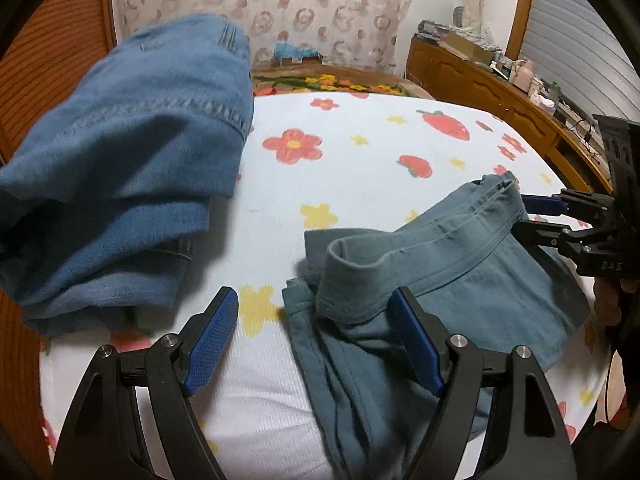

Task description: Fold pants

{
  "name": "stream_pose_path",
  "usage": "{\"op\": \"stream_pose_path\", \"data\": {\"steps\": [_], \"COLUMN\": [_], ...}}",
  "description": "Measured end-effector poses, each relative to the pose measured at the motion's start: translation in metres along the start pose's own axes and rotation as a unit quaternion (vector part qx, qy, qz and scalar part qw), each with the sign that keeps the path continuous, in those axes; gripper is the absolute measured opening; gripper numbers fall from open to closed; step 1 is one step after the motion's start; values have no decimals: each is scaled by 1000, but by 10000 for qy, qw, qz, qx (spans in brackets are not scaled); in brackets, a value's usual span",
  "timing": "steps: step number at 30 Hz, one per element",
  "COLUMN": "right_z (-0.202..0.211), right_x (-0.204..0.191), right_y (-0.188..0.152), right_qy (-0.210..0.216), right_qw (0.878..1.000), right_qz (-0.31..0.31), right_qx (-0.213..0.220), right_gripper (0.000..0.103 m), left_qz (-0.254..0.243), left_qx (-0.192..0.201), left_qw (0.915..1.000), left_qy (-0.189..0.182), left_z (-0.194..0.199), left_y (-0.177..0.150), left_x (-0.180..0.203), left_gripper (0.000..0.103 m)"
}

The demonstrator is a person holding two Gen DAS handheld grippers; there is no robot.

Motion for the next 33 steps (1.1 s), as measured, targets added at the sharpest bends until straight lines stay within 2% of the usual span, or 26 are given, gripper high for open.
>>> {"op": "stream_pose_path", "data": {"steps": [4,13,18,22,23,28,33], "right_z": [-10,-11,-12,-13,-13,-14,-15], "right_x": [4,4,0,-2,-2,-3,-1], "right_y": [4,6,4,5,5,6,4], "right_qy": [144,142,271,325,347,485,633], "right_qw": [9999,9998,9996,9995,9994,9988,9978], "right_qz": [-74,-110,-79,-44,-47,-91,-210], "right_qx": [-44,-27,18,19,16,22,47], "right_gripper": [59,59,59,52,47,40,30], "left_qz": [67,80,131,83,66,48,19], "left_qx": [17,46,49,25,30,80,110], "left_qw": [9999,9999,9991,9989,9989,9987,9984], "left_qy": [-91,-142,-392,-464,-459,-511,-562], "left_z": [-2,-1,2,2,2,4,7], "left_y": [-2,-3,-3,-2,-2,1,2], "left_x": [-2,-5,-4,2,3,6,8], "left_gripper": [79,79,60,46,45,32,25]}}
Point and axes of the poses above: each gripper's, at about its wrist camera, not at the fingertips, and z roughly against the way its jaws point, x to its right, y to its top, the point moved 3 cm from there along -z, roughly the way its jaws point, and after that the axes turned 8 degrees about z, right-handed, at the moved point
